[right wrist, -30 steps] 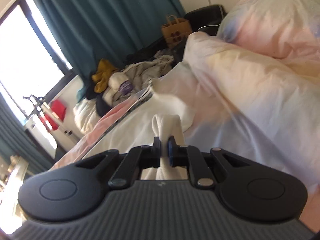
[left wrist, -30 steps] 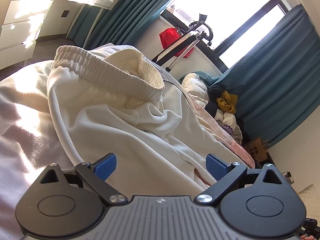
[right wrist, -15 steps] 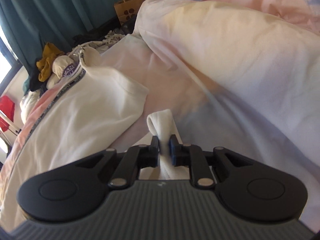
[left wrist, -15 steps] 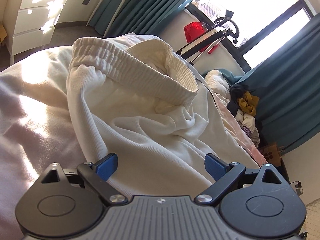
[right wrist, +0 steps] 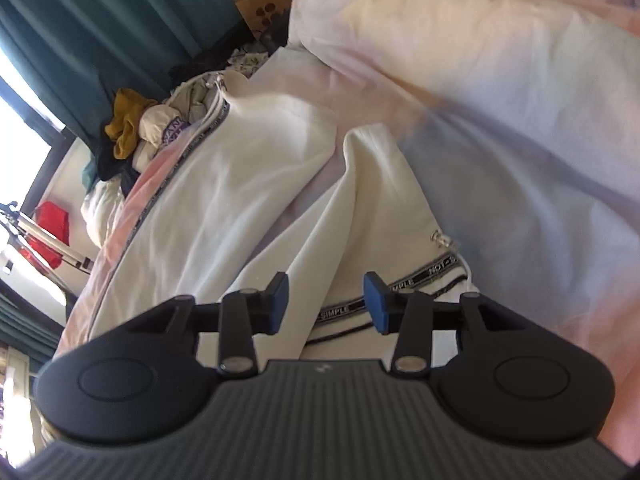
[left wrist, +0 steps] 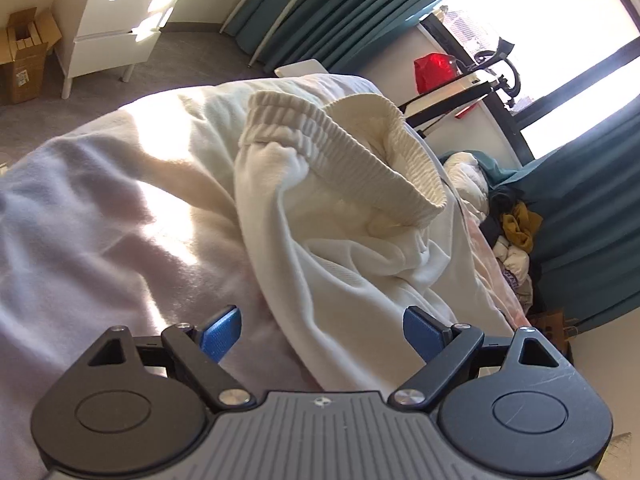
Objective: Fold clothes
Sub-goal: 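Pinch the leg edge with the right gripper and release it beside the waistband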
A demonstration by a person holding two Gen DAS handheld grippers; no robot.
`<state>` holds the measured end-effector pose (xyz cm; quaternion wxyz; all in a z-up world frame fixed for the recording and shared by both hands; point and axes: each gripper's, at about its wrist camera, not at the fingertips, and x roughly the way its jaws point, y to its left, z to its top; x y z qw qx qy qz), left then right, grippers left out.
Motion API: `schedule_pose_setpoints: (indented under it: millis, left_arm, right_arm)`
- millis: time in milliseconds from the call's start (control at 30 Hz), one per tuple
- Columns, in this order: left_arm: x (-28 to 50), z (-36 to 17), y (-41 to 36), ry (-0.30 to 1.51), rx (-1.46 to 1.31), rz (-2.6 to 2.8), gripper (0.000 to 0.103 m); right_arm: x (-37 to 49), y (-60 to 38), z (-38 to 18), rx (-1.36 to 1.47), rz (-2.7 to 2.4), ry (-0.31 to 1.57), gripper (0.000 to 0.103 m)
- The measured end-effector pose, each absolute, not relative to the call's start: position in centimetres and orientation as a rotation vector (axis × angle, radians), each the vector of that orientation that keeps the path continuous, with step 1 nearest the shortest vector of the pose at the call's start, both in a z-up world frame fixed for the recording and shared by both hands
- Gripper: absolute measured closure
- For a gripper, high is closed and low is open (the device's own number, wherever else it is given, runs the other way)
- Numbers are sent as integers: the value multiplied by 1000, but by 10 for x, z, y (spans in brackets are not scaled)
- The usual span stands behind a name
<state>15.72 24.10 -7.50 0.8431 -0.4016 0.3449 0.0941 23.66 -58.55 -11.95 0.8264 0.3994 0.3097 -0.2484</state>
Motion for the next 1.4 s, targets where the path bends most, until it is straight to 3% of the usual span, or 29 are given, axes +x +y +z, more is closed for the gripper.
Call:
schedule_pose_setpoints:
  millis: [333,367,400,433,467,533,633,833,900,1033,1167,1267,1400]
  left_arm:
    - [158,-91,262,765,-844,405,13]
    - [161,-94,262,766,-843,414,13]
    - [163,-96,262,766,-842,424,12]
    - [166,-96,261,762,-834,429,12]
    - [169,-97,260,754,-826,434,12]
    - [174,-100,259,741,-816,445,16]
    - [175,-99,260,727,-814,446,30]
    - [171,-103,271,720,-898,421,54]
    - [168,-104,273,721,-924,413,63]
    - [161,-102,276,723,-962,389,67]
    - [156,-96,272,722,-958,361,65]
    - [152,-89,266,711,-923,345,54]
    - [146,-70,258,653,-844,321,36]
  right_arm:
    - [293,-604,-150,863,-661,693,58]
    - [297,-607,-153,869,-670,688,63]
    - [300,-607,-153,870,-671,682,85]
    - [304,-606,-150,849,-675,688,94]
    - [307,-605,-146,826,-675,692,94]
    - [311,-598,-130,781,-651,670,95]
    - [302,-592,-84,802,-557,538,96]
    - [237,-563,18,781,-232,164,96]
    - [211,-558,21,739,-236,174,96]
    - [159,-574,-26,783,-349,309,96]
    - [122,-605,-117,941,-499,519,96]
    - [105,-611,-160,1088,-561,597,93]
    - [99,-592,-153,1145,-645,581,91]
